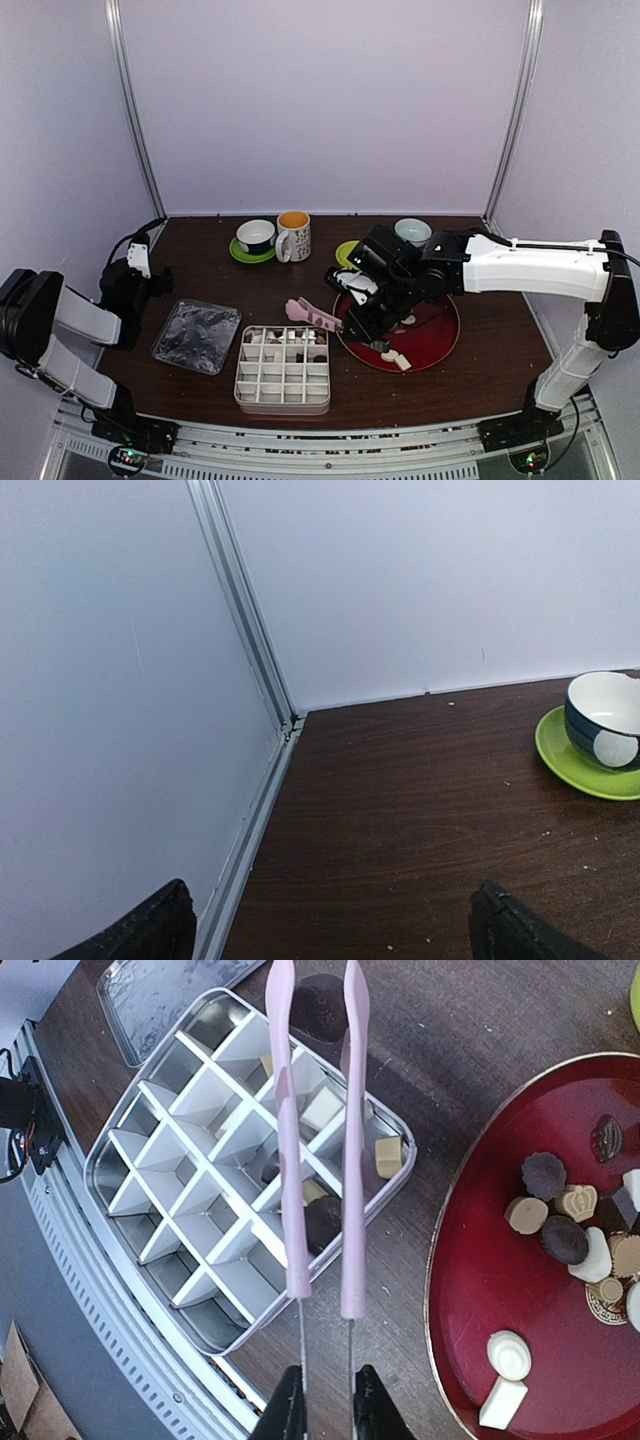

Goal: Pack the chocolate
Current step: Place the fake chocolate in the empty pocket of the box.

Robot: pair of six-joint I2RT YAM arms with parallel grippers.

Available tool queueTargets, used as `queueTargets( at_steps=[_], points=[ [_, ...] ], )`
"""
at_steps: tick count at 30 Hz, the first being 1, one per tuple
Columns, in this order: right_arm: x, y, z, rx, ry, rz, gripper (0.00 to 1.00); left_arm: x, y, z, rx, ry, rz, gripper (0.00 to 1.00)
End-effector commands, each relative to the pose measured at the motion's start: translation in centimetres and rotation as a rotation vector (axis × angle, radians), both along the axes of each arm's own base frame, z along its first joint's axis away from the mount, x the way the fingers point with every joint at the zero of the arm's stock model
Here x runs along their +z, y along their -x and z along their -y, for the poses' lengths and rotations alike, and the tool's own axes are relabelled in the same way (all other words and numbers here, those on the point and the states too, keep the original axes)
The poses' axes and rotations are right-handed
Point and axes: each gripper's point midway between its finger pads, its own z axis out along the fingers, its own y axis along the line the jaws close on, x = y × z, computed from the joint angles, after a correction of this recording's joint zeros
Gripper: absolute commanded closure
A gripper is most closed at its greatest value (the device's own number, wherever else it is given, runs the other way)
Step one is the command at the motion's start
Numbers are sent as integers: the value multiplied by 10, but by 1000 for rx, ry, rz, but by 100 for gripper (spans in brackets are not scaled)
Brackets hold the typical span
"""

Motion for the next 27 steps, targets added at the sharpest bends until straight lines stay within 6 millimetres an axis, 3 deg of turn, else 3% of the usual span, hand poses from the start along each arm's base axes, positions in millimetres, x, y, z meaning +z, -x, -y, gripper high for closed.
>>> queueTargets(
  at_steps=[1, 15, 27],
  points=[
    [16, -9, -22, -2, -68, 55, 84, 13, -4, -4, 14, 1, 44, 2],
    [12, -6, -44, 39, -51, 118, 84, 13, -4, -4, 13, 1, 44, 2],
    [9, 2, -43, 40, -43, 111, 84, 13, -4, -4, 14, 1, 44, 2]
  ],
)
